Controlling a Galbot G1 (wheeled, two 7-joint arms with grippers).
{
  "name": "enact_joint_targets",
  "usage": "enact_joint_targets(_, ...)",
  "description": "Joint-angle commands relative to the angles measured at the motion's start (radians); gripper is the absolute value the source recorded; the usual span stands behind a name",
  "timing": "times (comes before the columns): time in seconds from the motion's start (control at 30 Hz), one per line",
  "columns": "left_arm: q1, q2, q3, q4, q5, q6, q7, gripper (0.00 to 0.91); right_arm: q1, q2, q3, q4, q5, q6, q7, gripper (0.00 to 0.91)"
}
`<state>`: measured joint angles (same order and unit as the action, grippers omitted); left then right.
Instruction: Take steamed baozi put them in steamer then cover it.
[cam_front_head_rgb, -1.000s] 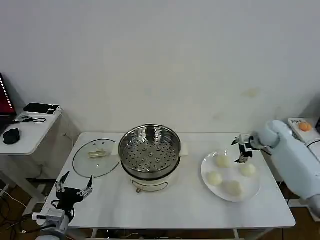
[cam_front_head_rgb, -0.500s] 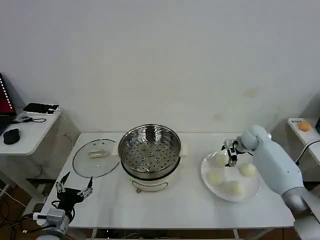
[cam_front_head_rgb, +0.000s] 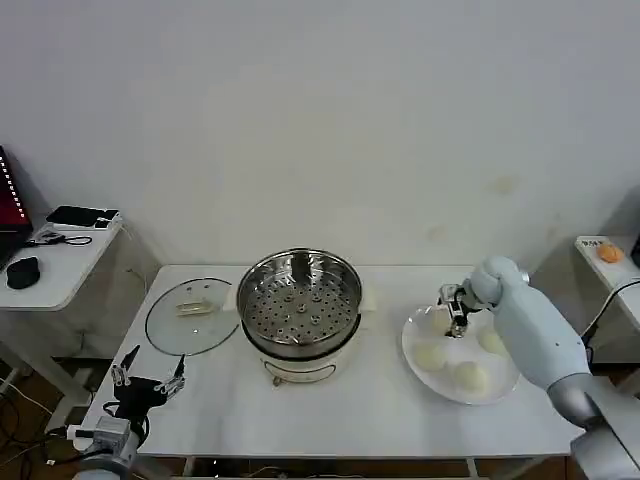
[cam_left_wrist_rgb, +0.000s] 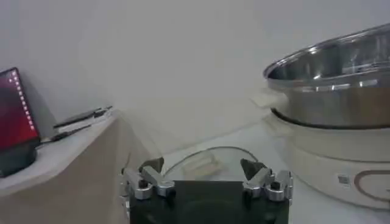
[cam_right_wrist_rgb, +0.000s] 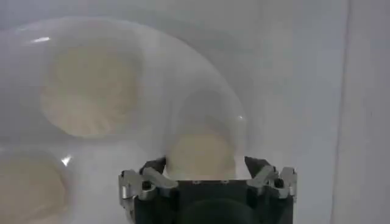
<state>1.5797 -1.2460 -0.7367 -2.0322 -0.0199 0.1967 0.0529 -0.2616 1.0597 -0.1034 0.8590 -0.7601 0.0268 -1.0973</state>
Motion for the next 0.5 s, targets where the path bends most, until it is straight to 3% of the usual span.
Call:
enact_joint_targets(0.03, -0.002, 0.003, 0.001, 0.005, 0.000, 0.000, 0.000, 0.907, 0.004, 0.013, -0.001, -0.026, -0.021, 0.000, 0.010, 0.887)
enact_joint_targets(0.07, -0.002, 0.003, 0.002, 0.005, 0.000, 0.000, 0.000, 0.907, 0.005, 0.013, 0.001, -0.027, -0.017, -0.002, 0.010, 0.826)
enact_joint_targets(0.23, -0.003, 0.003, 0.002, 0.006, 0.001, 0.001, 0.001, 0.907, 0.008, 0.012, 0.000, -0.025, -0.001, -0.009, 0.002, 0.756)
enact_joint_targets(0.5, -0.003, 0.003, 0.003, 0.011, 0.002, 0.001, 0.002, 0.907, 0.006, -0.001, 0.003, -0.015, 0.022, -0.011, -0.008, 0.736)
